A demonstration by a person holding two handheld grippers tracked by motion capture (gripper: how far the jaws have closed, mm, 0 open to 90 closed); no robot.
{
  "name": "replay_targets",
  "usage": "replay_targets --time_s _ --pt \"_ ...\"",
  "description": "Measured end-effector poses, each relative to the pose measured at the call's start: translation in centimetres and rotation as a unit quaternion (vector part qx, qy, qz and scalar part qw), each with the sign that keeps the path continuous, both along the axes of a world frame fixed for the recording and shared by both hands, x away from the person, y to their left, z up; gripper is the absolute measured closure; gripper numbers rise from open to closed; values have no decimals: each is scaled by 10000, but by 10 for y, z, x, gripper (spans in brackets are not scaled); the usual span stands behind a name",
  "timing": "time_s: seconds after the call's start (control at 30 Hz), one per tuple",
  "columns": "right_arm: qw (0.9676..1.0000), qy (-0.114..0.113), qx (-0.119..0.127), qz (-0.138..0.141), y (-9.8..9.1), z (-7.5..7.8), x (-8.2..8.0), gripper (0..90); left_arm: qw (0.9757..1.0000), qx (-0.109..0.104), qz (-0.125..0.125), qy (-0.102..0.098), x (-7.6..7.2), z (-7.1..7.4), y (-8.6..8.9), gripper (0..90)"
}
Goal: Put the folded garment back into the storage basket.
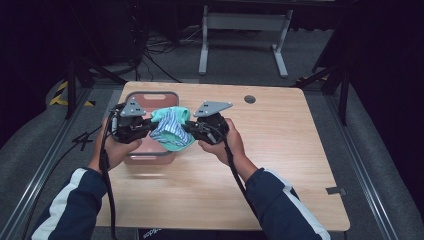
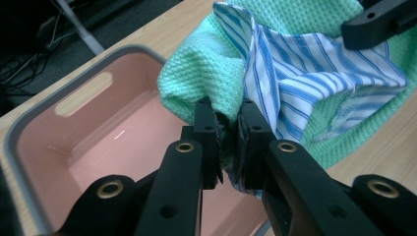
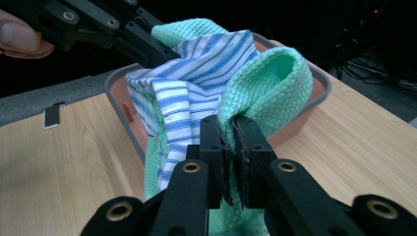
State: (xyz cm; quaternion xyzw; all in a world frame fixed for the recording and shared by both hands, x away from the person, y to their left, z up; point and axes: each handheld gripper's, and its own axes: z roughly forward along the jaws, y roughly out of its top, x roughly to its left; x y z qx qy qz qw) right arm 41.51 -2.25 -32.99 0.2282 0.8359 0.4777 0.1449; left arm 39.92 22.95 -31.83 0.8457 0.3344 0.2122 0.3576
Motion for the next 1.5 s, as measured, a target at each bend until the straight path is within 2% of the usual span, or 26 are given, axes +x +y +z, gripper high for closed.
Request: replay_targets --time_s 0.07,0.13,0.2,0.5,0.73,0.97,1.1,1.27,1.33,1.4,1.43,1.5 --pt "10000 -4 -5 12 3 0 1 836 9999 50 99 -13 0 0 6 816" --pt "10000 -6 -3 68 17 -1 3 836 9999 42 164 9 1 0 13 816" --pt "10000 -3 -2 90 20 -1 4 835 9997 67 234 2 2 0 20 816" --pt "9999 58 -52 142 55 -5 17 834 9985 162 526 41 10 0 43 816" --pt "9997 228 -29 128 75 -20 30 832 9973 289 670 111 21 -8 56 816" --pt "9992 366 -148 110 89 -40 41 831 9952 484 807 255 32 -29 58 816" --pt "9988 444 -164 95 90 -49 46 829 9949 431 861 285 36 -40 58 816" --pt "9985 476 -244 76 90 -55 49 822 9940 514 915 305 39 -46 55 815" --pt "9984 494 -253 73 91 -57 49 815 9939 487 934 324 40 -48 54 815" --pt "9981 489 -363 95 93 -60 49 811 9936 536 937 344 40 -49 53 815" --pt "9979 483 -419 102 94 -61 49 809 9938 467 962 321 40 -52 52 814" --pt "9979 456 -457 99 95 -62 49 797 9932 542 975 324 42 -56 52 811"
